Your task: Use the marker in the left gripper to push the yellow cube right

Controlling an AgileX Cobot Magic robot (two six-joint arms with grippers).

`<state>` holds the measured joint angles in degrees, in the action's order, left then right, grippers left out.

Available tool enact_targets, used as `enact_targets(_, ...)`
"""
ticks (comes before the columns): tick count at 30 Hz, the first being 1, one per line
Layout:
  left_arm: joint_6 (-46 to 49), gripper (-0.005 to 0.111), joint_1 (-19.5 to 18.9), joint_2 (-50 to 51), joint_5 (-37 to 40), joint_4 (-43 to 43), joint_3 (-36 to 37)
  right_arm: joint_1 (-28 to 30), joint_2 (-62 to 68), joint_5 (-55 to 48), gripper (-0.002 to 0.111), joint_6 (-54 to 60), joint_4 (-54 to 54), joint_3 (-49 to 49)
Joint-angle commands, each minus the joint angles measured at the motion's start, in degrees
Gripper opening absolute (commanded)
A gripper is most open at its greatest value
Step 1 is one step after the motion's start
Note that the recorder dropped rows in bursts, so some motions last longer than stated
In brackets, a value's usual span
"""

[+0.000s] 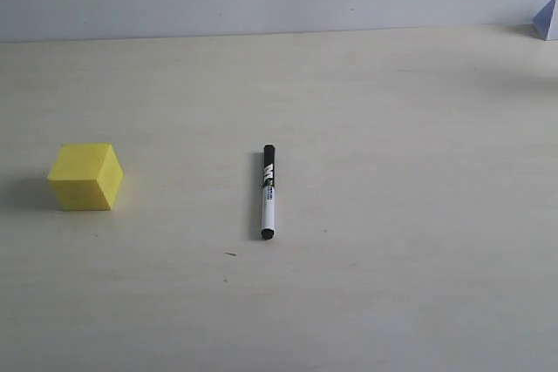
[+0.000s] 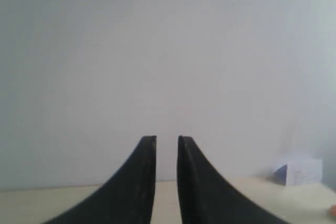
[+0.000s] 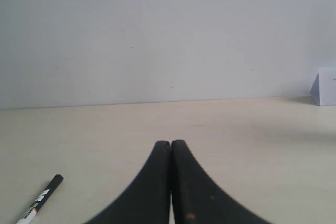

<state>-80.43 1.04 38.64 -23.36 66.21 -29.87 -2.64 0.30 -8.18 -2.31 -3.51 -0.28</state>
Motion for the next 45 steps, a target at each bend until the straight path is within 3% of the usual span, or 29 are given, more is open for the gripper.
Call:
enact_targets(1, -2.42, 0.017, 0.23, 3.41, 2.35, 22.37, -7.11, -0.05, -0.3, 0.58, 0.0, 0.09, 0.01, 0.28)
enact_targets(3, -4.13, 0.017, 0.23, 4.01, 4.2, 33.52, -9.19, -0.05, -0.3, 0.58, 0.0, 0.09, 0.01, 0.28)
enact_targets(10, -3.9, 0.018, 0.23, 4.07, 20.83, 33.74, -9.6, -0.05, -0.3, 0.58, 0.0, 0.09, 0.01, 0.28)
enact_targets(13, -2.4, 0.023, 0.23, 4.07, 25.56, 33.74, -9.6, -0.05, -0.3, 0.58, 0.0, 0.09, 0.01, 0.28)
enact_targets(18, 11.47, 0.04, 0.23, 4.07, 26.1, 33.74, -8.74, -0.05, -0.3, 0.58, 0.0, 0.09, 0.01, 0.28)
enact_targets(23, 21.8, 0.042, 0.23, 3.82, 33.06, 33.74, -7.55, -0.05, -0.3, 0.58, 0.0, 0.09, 0.01, 0.28)
enact_targets(27, 34.88, 0.042, 0.23, 3.83, 43.58, 33.74, -7.44, -0.05, -0.3, 0.58, 0.0, 0.09, 0.01, 0.28)
enact_targets(32, 40.37, 0.042, 0.23, 5.99, 58.99, 32.99, -7.56, -0.05, -0.3, 0.58, 0.0, 0.09, 0.01, 0.28)
enact_targets(35, 40.81, 0.041, 1.15, 8.46, 62.65, 23.78, -10.43, -0.05, -0.3, 0.58, 0.0, 0.09, 0.01, 0.28)
enact_targets(38, 43.64, 0.041, 3.05, 12.72, 69.0, 3.12, -18.84, -0.05, -0.3, 0.58, 0.0, 0.09, 0.01, 0.28)
enact_targets(42, 58.47, 0.041, 3.07, 22.47, 79.31, -25.27, -30.09, -0.05, -0.3, 0.58, 0.0, 0.09, 0.01, 0.28)
enact_targets(45, 62.31, 0.041, 3.07, 29.11, 85.68, -42.02, -35.06, -0.05, -0.3, 0.58, 0.0, 0.09, 0.01, 0.28)
